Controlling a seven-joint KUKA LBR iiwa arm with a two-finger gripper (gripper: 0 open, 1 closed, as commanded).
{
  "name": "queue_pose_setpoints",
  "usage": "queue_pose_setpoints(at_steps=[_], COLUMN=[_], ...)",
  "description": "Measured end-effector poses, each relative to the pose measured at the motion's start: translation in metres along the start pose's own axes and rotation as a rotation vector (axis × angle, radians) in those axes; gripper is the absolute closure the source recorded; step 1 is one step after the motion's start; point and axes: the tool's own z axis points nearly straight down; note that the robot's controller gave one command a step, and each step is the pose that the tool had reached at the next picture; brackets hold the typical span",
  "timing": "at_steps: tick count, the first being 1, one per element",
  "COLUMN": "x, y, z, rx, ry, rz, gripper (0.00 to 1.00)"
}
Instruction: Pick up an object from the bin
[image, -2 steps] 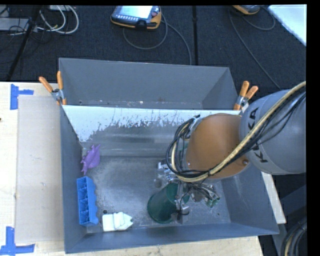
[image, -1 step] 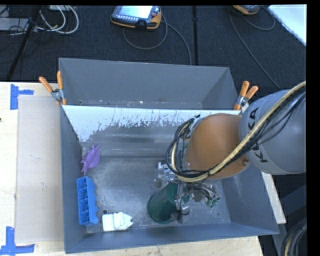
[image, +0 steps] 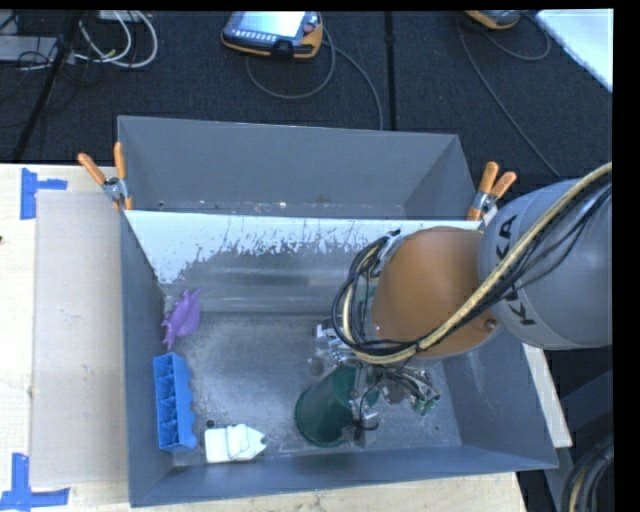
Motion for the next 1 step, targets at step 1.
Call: queue_pose_setpoints(at_steps=[1], x=[0.0000], y=[0.0000], z=[0.0000], rx=[0.000], ry=[0.000], rz=[0.000], gripper=[1.00])
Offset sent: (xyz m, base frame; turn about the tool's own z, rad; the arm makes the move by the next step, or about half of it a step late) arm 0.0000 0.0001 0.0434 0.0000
